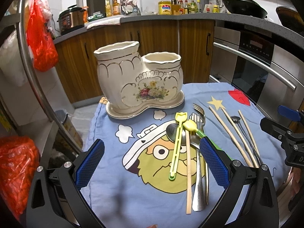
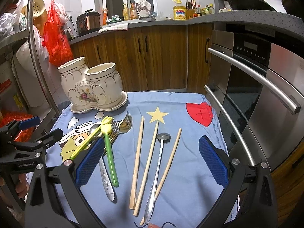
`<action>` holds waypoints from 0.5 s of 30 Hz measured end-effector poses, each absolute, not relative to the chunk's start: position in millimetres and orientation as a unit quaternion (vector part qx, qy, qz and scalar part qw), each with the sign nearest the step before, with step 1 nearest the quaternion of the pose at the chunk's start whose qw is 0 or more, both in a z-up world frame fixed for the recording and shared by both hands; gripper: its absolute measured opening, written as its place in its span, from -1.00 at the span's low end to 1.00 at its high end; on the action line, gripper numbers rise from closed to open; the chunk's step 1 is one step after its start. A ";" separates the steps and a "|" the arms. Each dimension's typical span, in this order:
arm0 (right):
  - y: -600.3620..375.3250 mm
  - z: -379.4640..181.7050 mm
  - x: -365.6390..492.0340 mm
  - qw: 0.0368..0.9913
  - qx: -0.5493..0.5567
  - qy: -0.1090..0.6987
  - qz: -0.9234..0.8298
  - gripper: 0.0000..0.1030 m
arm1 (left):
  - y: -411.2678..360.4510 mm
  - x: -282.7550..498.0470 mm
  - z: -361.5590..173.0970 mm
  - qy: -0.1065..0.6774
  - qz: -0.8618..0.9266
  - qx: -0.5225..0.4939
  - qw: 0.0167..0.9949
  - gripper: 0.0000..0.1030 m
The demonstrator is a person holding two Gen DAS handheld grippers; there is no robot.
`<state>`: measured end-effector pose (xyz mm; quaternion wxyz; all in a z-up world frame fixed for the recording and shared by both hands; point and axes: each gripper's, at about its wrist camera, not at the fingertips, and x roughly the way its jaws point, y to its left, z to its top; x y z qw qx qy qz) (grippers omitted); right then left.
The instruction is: Organize utensils
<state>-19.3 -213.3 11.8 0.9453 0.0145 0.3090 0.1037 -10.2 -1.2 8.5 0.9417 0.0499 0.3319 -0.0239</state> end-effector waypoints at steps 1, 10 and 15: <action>-213.3 11.8 -19.3 0.945 0.015 0.309 0.104 0.90 | -1.3 -10.5 8.8 0.332 -0.024 0.050 0.942 0.93; -225.1 14.2 -10.4 0.944 0.036 0.315 0.094 0.90 | 7.5 -6.7 7.1 0.331 -0.032 0.017 0.943 0.93; -232.7 11.0 -1.0 0.945 0.020 0.316 0.085 0.71 | 10.2 -7.7 6.8 0.306 -0.034 0.033 0.951 0.93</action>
